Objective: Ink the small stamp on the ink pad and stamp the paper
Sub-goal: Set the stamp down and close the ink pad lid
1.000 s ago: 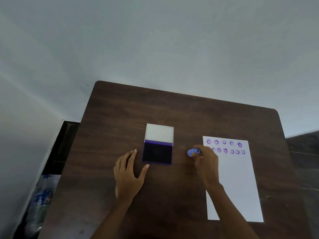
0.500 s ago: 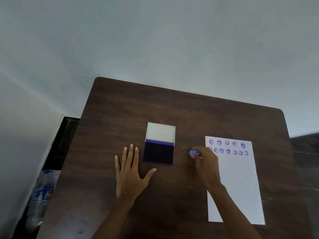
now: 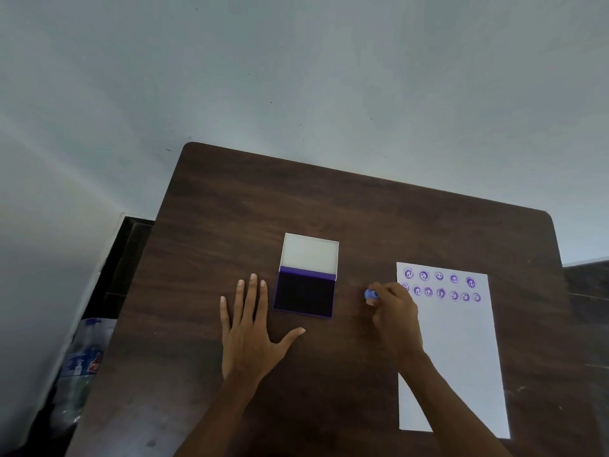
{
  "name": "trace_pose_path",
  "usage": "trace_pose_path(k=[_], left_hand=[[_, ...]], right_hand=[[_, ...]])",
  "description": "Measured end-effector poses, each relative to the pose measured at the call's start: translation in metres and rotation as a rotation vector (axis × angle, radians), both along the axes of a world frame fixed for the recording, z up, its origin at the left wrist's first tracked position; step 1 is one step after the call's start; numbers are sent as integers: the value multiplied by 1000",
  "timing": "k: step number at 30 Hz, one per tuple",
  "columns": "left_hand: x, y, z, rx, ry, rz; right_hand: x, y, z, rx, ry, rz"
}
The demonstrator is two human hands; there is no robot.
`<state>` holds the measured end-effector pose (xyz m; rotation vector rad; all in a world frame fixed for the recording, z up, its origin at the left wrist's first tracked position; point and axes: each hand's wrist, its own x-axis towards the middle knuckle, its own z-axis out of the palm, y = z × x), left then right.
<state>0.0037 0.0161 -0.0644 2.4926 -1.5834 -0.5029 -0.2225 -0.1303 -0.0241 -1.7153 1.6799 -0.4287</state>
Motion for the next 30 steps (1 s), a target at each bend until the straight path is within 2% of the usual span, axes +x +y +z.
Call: trace_pose_path(k=[3, 11, 14, 18, 20, 23, 27, 30], left_hand=[[-1, 0, -2, -11, 0, 0], [-1, 1, -2, -7, -13, 3], [0, 0, 3, 2, 7, 9], [2, 2, 11, -7, 47, 3], [5, 2, 14, -84, 110, 7], [9, -8, 20, -225, 262, 79], [15, -41, 36, -289, 462, 296], [20, -63, 44, -333, 513, 362]], right_hand=[[0, -1, -4, 66, -73, -82], [-3, 1, 2, 81, -54, -3], [-7, -1, 9, -22, 77, 127], [-16, -4, 29, -3, 195, 280], [-19, -4, 39, -54, 205, 291], [-7, -9, 51, -133, 86, 148], [29, -21, 60, 4, -114, 55], [55, -27, 51, 131, -72, 60]])
